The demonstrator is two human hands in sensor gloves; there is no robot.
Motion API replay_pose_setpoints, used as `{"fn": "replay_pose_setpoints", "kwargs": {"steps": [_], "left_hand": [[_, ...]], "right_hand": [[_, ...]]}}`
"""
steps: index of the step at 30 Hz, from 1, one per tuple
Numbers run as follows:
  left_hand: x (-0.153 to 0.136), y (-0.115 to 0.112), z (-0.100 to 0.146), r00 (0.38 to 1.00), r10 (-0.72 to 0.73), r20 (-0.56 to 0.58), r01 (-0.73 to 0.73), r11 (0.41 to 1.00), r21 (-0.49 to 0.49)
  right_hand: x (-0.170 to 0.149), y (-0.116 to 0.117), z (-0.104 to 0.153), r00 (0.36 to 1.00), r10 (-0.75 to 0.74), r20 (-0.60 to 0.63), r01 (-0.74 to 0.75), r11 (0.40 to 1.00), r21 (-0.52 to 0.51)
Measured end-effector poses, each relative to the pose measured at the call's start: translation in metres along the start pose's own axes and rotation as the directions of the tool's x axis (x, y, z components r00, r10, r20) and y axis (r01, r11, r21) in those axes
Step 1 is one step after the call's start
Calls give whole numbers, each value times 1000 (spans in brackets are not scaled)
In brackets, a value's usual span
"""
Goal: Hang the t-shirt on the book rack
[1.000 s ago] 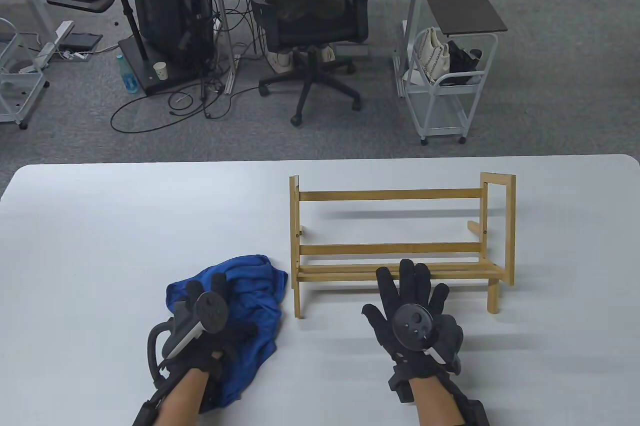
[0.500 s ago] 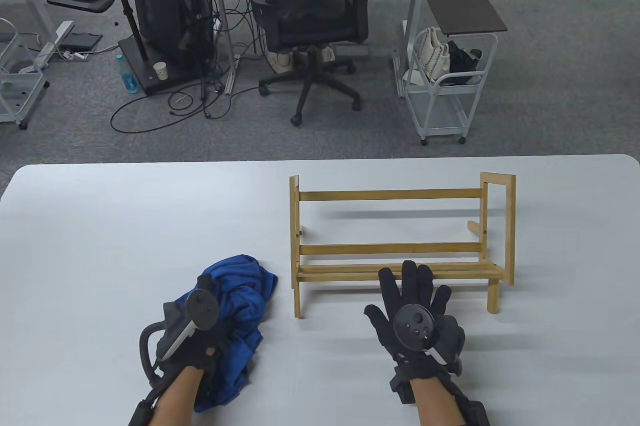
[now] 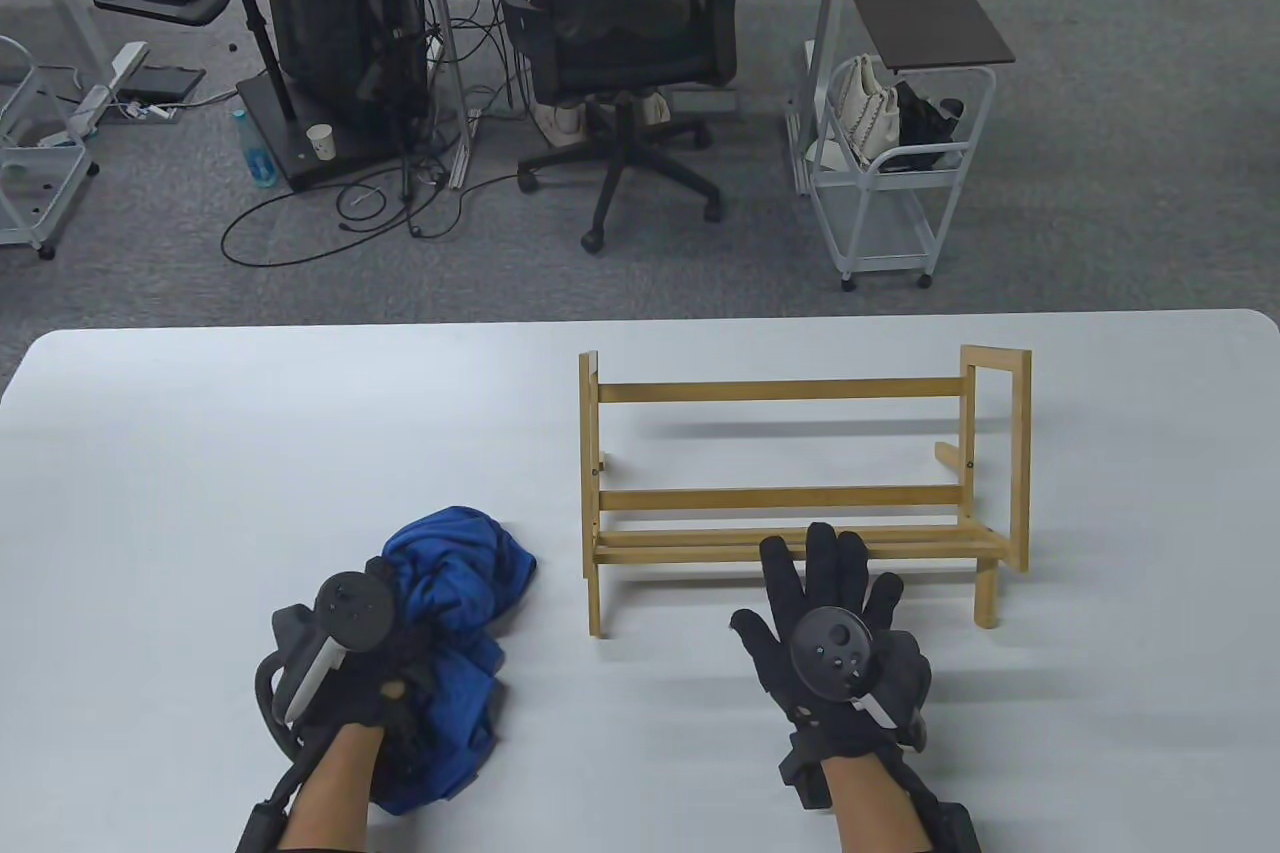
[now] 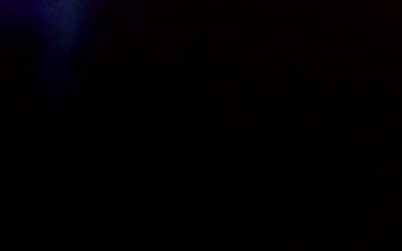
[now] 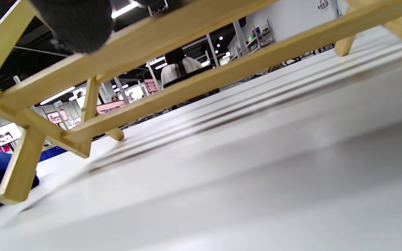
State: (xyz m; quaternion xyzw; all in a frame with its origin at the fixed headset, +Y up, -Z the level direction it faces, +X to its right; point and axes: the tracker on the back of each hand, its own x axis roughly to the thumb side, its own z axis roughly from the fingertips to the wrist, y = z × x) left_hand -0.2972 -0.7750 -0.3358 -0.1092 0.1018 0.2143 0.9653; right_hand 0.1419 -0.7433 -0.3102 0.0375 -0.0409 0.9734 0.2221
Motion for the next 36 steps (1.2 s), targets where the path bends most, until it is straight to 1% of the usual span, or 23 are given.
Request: {"fn": "replay_pose_setpoints", "kwargs": {"steps": [5,9,12,18,22,26,28,32,36], "left_hand": [[-9,3,-1,991,131,26,-131,991,-13],[-15,3,-3,963,261,70,-258,965,-55],[-20,1,-5,911,404,82,-394,912,-117],[-28,0,-6,823,559,103,-542,826,-154],[-30,0,-5,733,667,135,-643,743,-184],[-27,2,-4,652,737,176,-705,675,-216],[-24,4,-3,638,745,193,-715,667,-211],[-17,11,-1,643,732,226,-703,681,-205],[-2,19,3,593,759,269,-723,649,-236]], "right_hand": [[-1,0,-1,1000,-21,2,21,1000,5],[-1,1,-1,1000,-27,5,27,1000,7],[-1,1,-1,999,-37,6,37,999,8],[-1,1,-2,998,-65,10,65,998,10],[2,-2,-1,995,-96,31,97,995,-19],[6,-7,0,989,-132,58,135,990,-38],[9,-9,1,985,-157,76,160,986,-39],[16,-15,1,974,-201,101,206,977,-45],[29,-21,-1,961,-237,144,245,969,-36]]}}
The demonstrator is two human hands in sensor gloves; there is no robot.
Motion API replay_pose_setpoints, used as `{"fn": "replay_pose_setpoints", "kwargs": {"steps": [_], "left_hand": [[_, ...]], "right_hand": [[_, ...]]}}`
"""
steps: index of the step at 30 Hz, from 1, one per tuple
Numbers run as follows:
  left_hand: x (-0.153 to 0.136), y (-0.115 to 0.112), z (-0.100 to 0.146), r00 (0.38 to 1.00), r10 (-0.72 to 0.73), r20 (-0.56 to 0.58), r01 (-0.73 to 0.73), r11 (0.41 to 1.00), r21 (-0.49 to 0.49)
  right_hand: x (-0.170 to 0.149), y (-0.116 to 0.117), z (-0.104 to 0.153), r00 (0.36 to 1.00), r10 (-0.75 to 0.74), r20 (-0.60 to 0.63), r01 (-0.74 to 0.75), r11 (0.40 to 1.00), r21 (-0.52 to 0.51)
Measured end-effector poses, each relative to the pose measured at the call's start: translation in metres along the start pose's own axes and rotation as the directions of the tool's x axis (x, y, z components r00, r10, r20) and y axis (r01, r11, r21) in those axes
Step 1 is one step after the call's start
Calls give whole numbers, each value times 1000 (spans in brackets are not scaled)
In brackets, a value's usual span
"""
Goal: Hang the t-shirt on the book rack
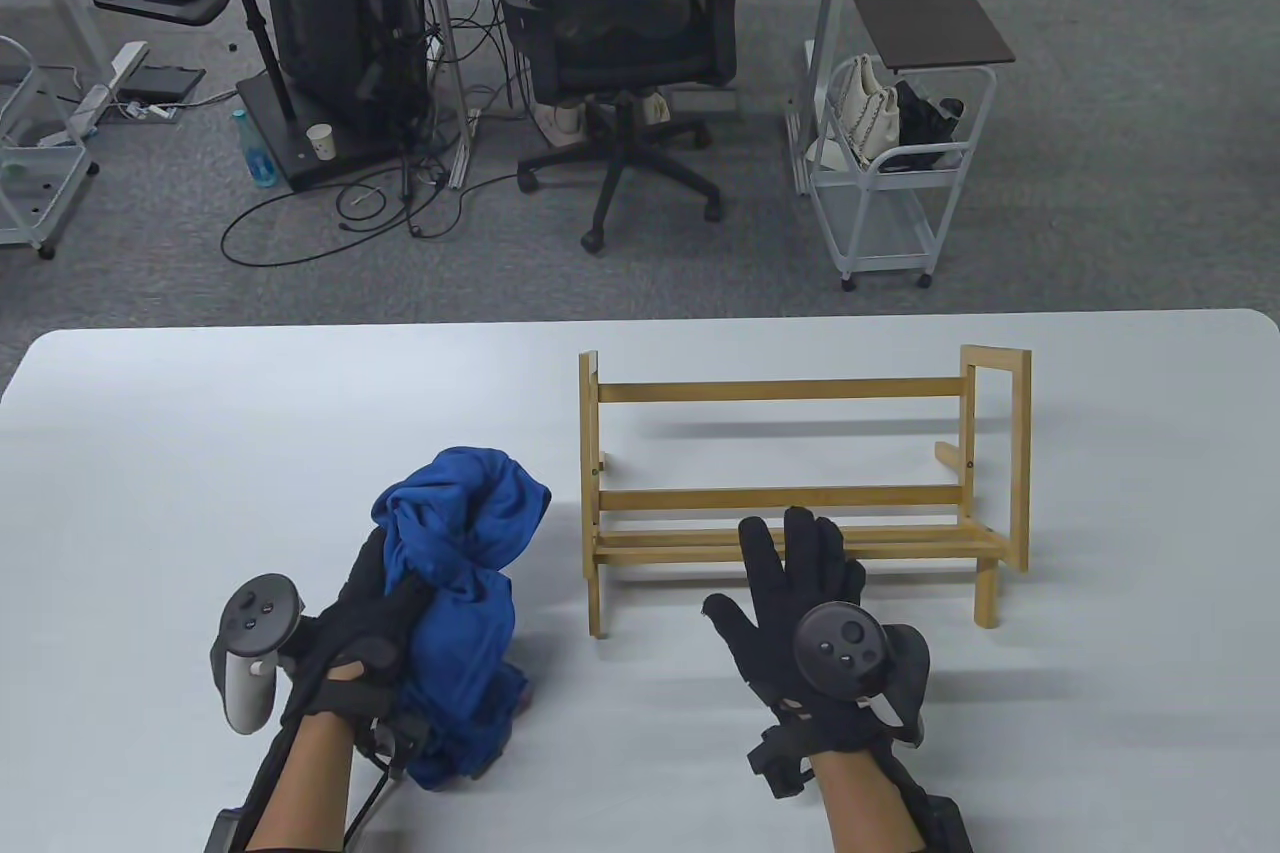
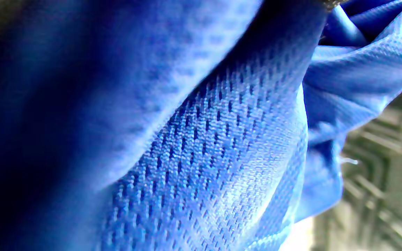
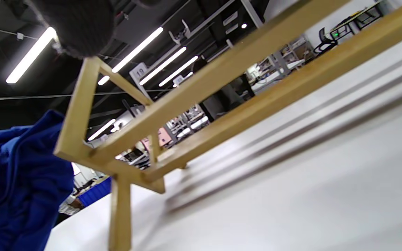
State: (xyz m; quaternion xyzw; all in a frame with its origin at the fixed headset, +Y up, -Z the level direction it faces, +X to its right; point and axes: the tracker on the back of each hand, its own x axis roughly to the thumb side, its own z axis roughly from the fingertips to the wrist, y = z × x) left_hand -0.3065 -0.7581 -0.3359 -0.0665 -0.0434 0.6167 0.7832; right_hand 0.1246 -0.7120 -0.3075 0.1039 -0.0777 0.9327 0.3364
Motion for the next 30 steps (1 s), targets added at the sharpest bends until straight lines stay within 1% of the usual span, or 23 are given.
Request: {"fn": "replay_pose_setpoints", "kwargs": {"steps": [3,8,11,14,17,20,22,26,28,30], "left_hand": [[14,-7,-1,998,32,50,-31,999,-15],[38,-20,-3,994,32,106,-29,999,-38],[60,-31,-9,988,18,154,-9,998,-60],[77,-44,-12,978,42,204,-24,996,-90],[88,-58,-13,968,64,244,-36,992,-117],[90,-69,-13,960,79,270,-45,991,-129],[88,-77,-14,955,93,283,-57,989,-134],[84,-87,-16,949,96,300,-57,989,-136],[79,-91,-17,948,96,303,-59,990,-128],[75,-95,-18,946,108,305,-66,987,-143]], "right_hand": [[14,-3,-3,998,-38,42,39,999,-6],[32,-10,-5,991,-96,92,99,995,-19],[41,-14,-6,985,-131,114,134,991,-19],[53,-21,-9,973,-183,137,187,982,-17],[68,-28,-13,956,-236,174,243,970,-15],[79,-28,-16,939,-280,199,287,958,-5],[85,-24,-17,931,-294,219,301,954,0],[86,-14,-18,917,-324,232,329,944,18],[84,-8,-19,904,-353,240,354,934,41],[82,-2,-21,893,-377,246,371,926,72]]}}
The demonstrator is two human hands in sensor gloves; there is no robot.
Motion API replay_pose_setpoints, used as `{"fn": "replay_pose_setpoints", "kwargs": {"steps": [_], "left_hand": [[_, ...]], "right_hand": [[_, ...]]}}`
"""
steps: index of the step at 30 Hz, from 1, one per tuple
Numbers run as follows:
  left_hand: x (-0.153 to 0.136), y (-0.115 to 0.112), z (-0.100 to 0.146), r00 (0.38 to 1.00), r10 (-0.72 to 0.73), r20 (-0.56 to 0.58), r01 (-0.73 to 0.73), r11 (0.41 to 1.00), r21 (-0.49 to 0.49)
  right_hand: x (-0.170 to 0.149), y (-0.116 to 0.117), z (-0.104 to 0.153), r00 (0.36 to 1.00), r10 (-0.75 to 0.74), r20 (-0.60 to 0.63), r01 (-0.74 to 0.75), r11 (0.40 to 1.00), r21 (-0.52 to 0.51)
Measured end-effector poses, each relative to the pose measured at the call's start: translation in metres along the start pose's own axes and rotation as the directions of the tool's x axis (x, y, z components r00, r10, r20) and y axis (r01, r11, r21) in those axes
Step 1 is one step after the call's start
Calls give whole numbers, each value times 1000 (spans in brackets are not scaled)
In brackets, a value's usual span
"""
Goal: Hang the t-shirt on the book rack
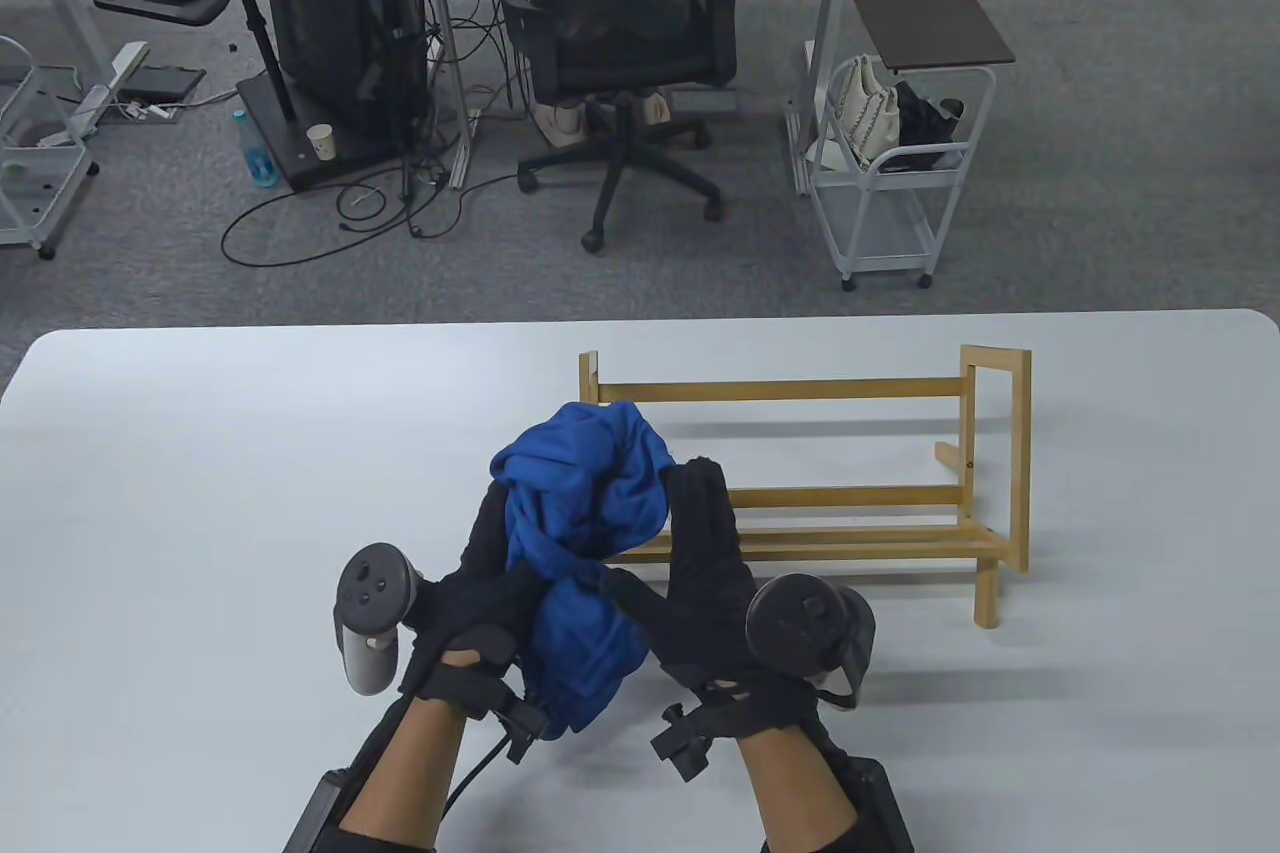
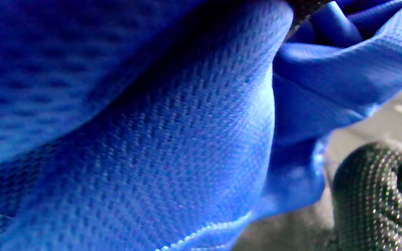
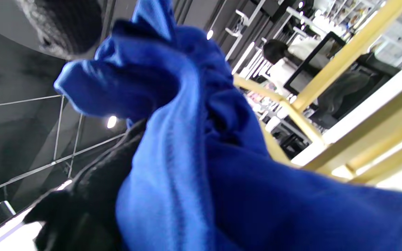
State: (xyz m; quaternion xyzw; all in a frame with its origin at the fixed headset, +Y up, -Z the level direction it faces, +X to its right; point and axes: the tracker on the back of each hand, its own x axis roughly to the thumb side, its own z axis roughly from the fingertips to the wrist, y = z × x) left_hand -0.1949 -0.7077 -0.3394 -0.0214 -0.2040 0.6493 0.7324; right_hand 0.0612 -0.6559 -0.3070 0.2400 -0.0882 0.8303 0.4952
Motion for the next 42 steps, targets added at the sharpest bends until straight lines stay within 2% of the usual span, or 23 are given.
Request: {"fn": "replay_pose_setpoints", "kwargs": {"steps": [8,16,27,32,42], "left_hand": [[-17,-20,4,999,38,19,-37,998,-54],[-22,-42,7,998,-43,48,47,994,-97],[-21,-52,9,986,-146,79,154,982,-106],[-20,-60,9,976,-195,92,206,971,-121],[-22,-65,9,978,-186,96,200,966,-162]], "right_hand": [[-18,21,2,999,-53,-1,53,996,77],[-29,34,7,995,-100,-12,100,990,97],[-33,49,10,983,-183,-22,185,977,110],[-35,51,11,978,-204,-37,206,973,100],[-44,46,11,967,-245,-63,250,965,83]]}}
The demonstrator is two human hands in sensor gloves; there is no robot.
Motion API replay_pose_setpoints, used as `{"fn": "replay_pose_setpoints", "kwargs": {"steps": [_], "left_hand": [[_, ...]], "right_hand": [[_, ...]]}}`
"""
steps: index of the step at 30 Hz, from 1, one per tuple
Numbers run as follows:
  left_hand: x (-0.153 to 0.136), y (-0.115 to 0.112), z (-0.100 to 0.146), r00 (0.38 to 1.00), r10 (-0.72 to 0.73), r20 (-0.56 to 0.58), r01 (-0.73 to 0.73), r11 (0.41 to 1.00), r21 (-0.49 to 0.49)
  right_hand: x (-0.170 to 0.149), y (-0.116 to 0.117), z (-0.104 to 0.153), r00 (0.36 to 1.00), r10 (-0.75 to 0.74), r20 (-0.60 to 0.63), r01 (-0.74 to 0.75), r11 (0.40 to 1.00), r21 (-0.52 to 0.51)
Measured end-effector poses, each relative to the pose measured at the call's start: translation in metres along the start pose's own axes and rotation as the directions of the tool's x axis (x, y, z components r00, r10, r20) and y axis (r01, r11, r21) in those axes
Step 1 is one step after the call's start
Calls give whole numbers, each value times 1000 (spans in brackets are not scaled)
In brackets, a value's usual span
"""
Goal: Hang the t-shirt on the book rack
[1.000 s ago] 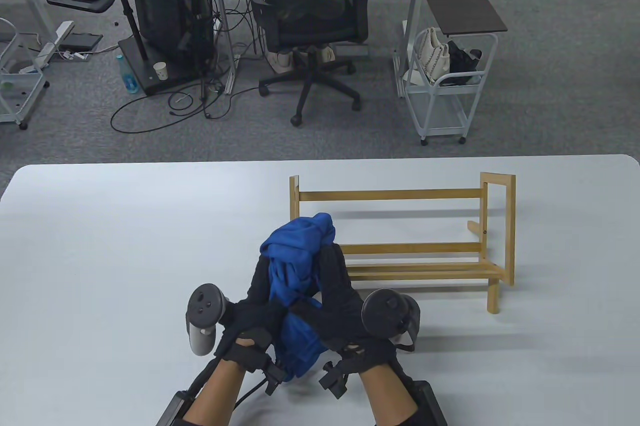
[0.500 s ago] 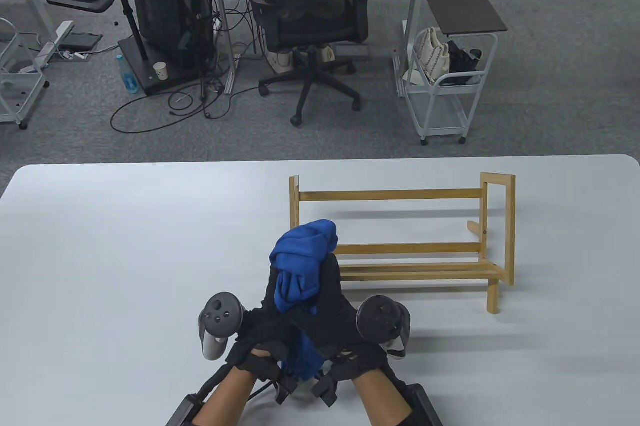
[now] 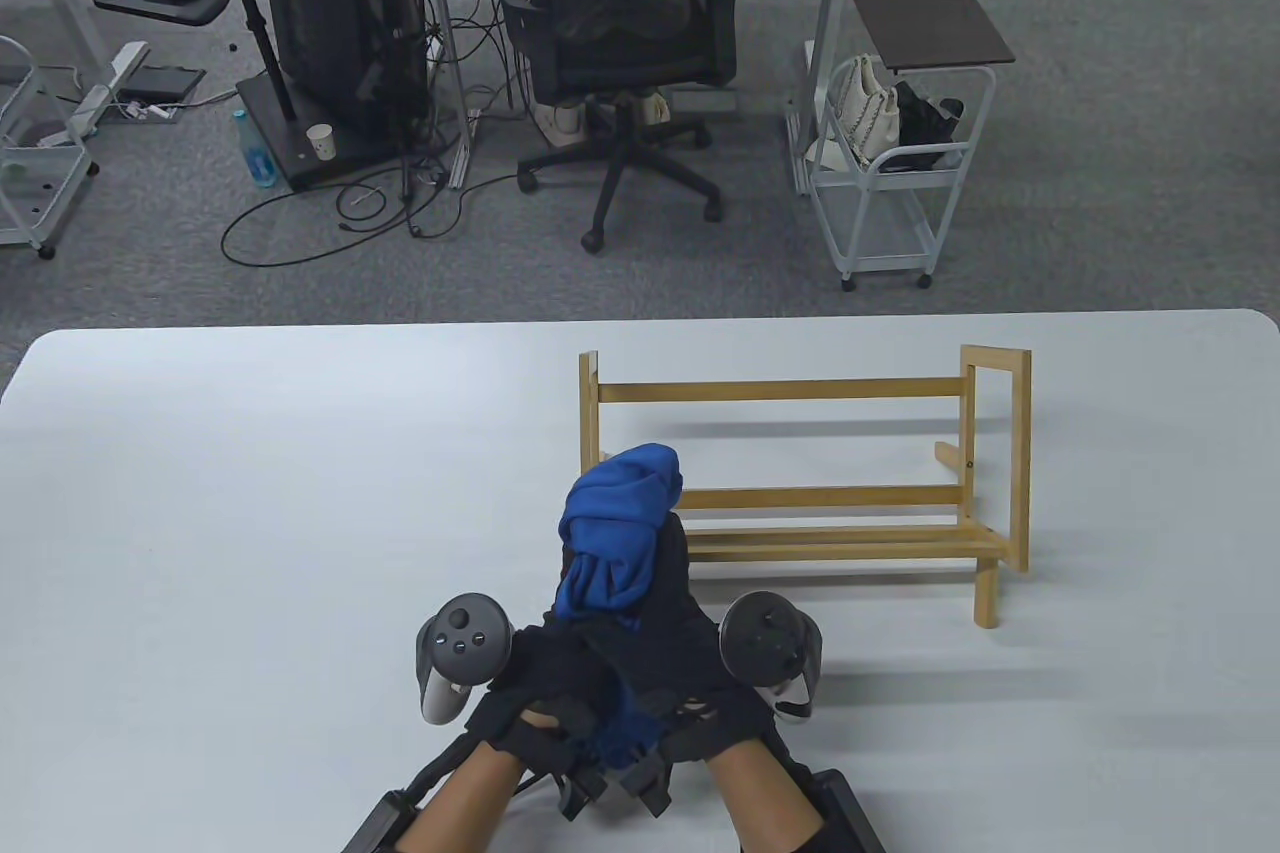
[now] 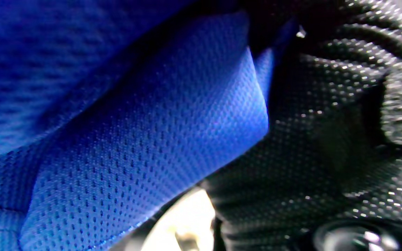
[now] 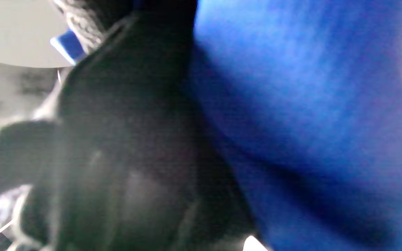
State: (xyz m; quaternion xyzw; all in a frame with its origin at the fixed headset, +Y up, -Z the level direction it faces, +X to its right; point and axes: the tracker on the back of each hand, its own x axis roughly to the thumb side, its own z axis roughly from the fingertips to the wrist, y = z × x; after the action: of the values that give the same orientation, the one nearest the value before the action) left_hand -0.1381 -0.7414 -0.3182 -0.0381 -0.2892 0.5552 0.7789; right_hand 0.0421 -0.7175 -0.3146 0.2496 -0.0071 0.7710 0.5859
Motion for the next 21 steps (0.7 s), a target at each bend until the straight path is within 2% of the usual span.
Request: {"fn": "replay_pose_setpoints", "kwargs": {"steps": [5,16,21], "left_hand": [[-3,-2,-1,999,31,-10,-32,999,-42],[-1,-1,0,997,78,-4,-79,995,-64],[0,0,0,997,79,-4,-79,994,-72]], "right_hand": [[-8,-10,-3,998,-52,-21,52,999,16],[-5,-24,-4,997,45,-68,-38,995,97],[-3,-26,-2,997,70,-37,-68,996,50]]}}
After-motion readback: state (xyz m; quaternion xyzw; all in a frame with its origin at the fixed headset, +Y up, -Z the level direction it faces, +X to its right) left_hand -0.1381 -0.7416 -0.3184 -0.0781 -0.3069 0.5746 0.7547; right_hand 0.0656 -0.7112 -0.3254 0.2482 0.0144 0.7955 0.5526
